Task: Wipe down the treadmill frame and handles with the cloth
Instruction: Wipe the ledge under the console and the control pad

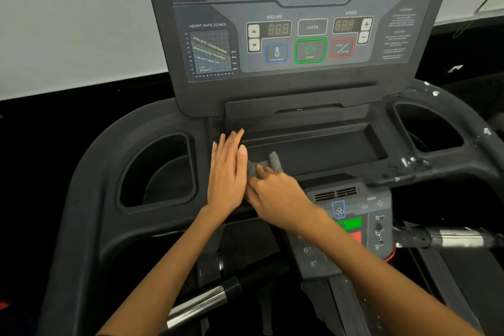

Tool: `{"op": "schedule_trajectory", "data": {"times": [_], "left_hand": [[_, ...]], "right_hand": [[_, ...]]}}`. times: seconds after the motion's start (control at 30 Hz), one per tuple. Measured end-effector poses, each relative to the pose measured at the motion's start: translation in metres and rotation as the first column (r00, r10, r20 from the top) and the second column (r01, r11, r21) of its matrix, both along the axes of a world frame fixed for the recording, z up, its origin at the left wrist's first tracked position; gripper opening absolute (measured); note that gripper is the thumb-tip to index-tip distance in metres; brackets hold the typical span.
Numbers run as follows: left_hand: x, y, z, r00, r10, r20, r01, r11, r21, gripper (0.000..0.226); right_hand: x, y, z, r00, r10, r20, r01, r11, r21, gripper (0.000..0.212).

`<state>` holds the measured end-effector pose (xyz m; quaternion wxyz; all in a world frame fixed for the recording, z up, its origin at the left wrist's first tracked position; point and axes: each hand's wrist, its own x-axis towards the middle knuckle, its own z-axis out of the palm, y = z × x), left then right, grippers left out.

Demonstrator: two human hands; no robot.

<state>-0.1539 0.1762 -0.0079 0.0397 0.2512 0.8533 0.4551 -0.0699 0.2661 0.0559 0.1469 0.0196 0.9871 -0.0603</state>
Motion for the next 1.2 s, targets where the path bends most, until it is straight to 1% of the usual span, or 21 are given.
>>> {"op": "schedule_trajectory", "data": {"times": [0.07, 0.13, 0.23, 0.3, 0.37, 0.4, 0.47, 0.57, 0.63, 0.67, 0.77, 0.83, 0.87, 0.9, 0.93, 0.97, 1.03, 1.07, 1.13, 1.2], "left_hand": [[0.001, 0.000, 0.000, 1.000, -0.025, -0.018, 0.024, 0.999, -0.040, 0.057], [0.001, -0.001, 0.001, 0.999, -0.036, -0.026, 0.034, 0.997, -0.074, 0.058], [0.002, 0.000, 0.001, 0.996, -0.051, -0.072, 0.039, 0.987, -0.158, 0.060], [0.003, 0.001, 0.001, 0.989, -0.076, -0.125, 0.044, 0.969, -0.243, 0.060], [0.006, 0.003, 0.001, 0.982, -0.098, -0.158, 0.045, 0.949, -0.311, 0.061], [0.007, 0.005, 0.001, 0.981, -0.105, -0.164, 0.045, 0.942, -0.333, 0.062], [0.011, 0.009, 0.001, 0.981, -0.109, -0.158, 0.045, 0.931, -0.361, 0.061], [0.015, 0.016, 0.000, 0.981, -0.097, -0.165, 0.022, 0.913, -0.407, 0.059], [0.015, 0.020, -0.003, 0.975, -0.104, -0.196, 0.004, 0.891, -0.454, 0.058], [0.015, 0.021, -0.005, 0.970, -0.115, -0.213, -0.002, 0.876, -0.483, 0.057], [0.015, 0.024, -0.009, 0.954, -0.140, -0.265, -0.035, 0.825, -0.564, 0.054], [0.015, 0.025, -0.011, 0.952, -0.130, -0.277, -0.064, 0.802, -0.594, 0.053], [0.016, 0.026, -0.011, 0.953, -0.122, -0.276, -0.073, 0.795, -0.602, 0.053], [0.017, 0.027, -0.011, 0.954, -0.116, -0.275, -0.079, 0.791, -0.607, 0.052], [0.017, 0.027, -0.010, 0.955, -0.112, -0.275, -0.082, 0.789, -0.609, 0.052], [0.017, 0.027, -0.010, 0.956, -0.111, -0.272, -0.082, 0.789, -0.609, 0.052], [0.017, 0.027, -0.009, 0.959, -0.107, -0.264, -0.075, 0.799, -0.597, 0.052], [0.017, 0.027, -0.008, 0.961, -0.097, -0.259, -0.074, 0.811, -0.580, 0.053], [0.019, 0.030, -0.004, 0.974, -0.050, -0.222, -0.073, 0.856, -0.511, 0.056], [0.023, 0.039, 0.003, 0.990, 0.003, -0.138, -0.062, 0.904, -0.424, 0.057]], "right_hand": [[0.004, 0.013, 0.011, 0.999, 0.044, -0.008, -0.045, 0.998, -0.032, 0.039], [0.005, 0.027, 0.017, 0.999, 0.043, 0.032, -0.041, 0.997, -0.064, 0.042], [0.007, 0.055, 0.018, 0.991, -0.027, 0.131, 0.044, 0.991, -0.123, 0.042], [0.011, 0.075, 0.017, 0.981, -0.075, 0.181, 0.110, 0.976, -0.188, 0.037], [0.014, 0.095, 0.015, 0.969, -0.131, 0.209, 0.181, 0.954, -0.241, 0.033], [0.015, 0.106, 0.013, 0.964, -0.151, 0.217, 0.206, 0.944, -0.258, 0.035], [0.018, 0.131, 0.006, 0.958, -0.153, 0.241, 0.217, 0.938, -0.269, 0.037], [0.025, 0.163, 0.006, 0.955, -0.103, 0.280, 0.173, 0.956, -0.239, 0.038], [0.033, 0.183, 0.012, 0.933, -0.124, 0.339, 0.185, 0.971, -0.154, 0.043], [0.039, 0.195, 0.013, 0.929, -0.140, 0.342, 0.192, 0.974, -0.121, 0.045], [0.059, 0.224, -0.001, 0.955, -0.100, 0.278, 0.101, 0.995, 0.008, 0.055], [0.065, 0.232, -0.016, 0.967, -0.142, 0.210, 0.137, 0.990, 0.041, 0.057], [0.063, 0.231, -0.025, 0.967, -0.197, 0.165, 0.192, 0.980, 0.043, 0.062], [0.057, 0.226, -0.033, 0.963, -0.246, 0.113, 0.242, 0.969, 0.046, 0.071], [0.047, 0.218, -0.038, 0.949, -0.305, 0.083, 0.303, 0.952, 0.032, 0.078], [0.035, 0.208, -0.042, 0.930, -0.359, 0.078, 0.359, 0.933, 0.023, 0.080], [0.014, 0.187, -0.044, 0.876, -0.459, 0.145, 0.465, 0.886, -0.004, 0.077], [0.007, 0.178, -0.042, 0.861, -0.474, 0.183, 0.487, 0.873, -0.030, 0.075], [0.006, 0.174, -0.041, 0.895, -0.400, 0.196, 0.428, 0.895, -0.129, 0.071], [0.016, 0.180, -0.038, 0.948, -0.262, 0.181, 0.304, 0.913, -0.272, 0.063]]}}
